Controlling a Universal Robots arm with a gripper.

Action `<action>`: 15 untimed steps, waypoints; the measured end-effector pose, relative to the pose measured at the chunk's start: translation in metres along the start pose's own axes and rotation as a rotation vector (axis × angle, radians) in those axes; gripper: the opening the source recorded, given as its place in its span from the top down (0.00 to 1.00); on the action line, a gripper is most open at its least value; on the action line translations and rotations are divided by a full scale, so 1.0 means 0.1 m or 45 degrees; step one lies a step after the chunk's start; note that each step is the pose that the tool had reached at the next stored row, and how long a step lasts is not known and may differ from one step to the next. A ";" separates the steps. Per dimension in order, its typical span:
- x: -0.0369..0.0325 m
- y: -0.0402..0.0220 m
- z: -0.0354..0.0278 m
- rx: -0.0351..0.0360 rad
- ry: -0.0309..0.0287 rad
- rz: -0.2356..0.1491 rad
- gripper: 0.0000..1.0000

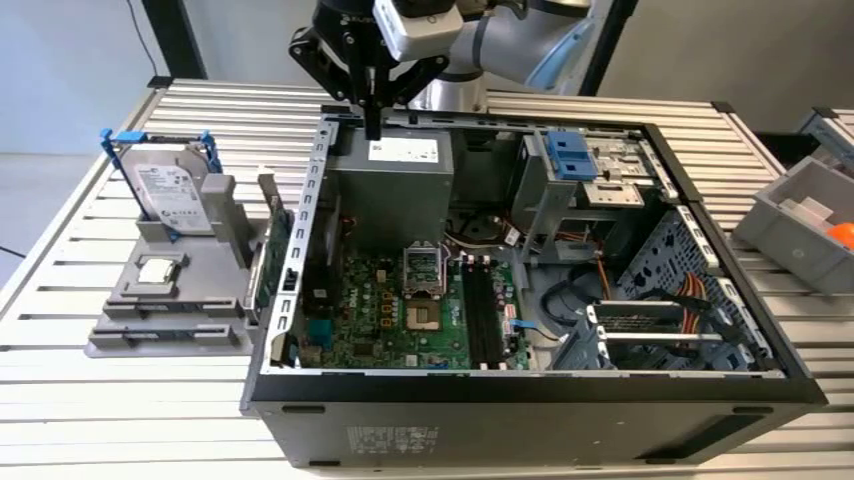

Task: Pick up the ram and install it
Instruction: 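Reach for the ram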

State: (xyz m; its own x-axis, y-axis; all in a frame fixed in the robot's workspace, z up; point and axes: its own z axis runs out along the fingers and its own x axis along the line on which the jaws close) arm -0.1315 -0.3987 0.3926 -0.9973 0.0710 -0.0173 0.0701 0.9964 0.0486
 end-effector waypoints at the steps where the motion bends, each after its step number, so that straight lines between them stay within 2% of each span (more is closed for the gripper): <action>1: 0.005 0.000 0.000 0.0000 0.0003 0.000 1.00; 15: 0.088 -0.006 -0.002 0.0001 0.0024 0.000 1.00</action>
State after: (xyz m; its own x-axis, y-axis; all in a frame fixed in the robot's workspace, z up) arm -0.1404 -0.3987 0.3926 -0.9973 0.0712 -0.0154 0.0704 0.9963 0.0485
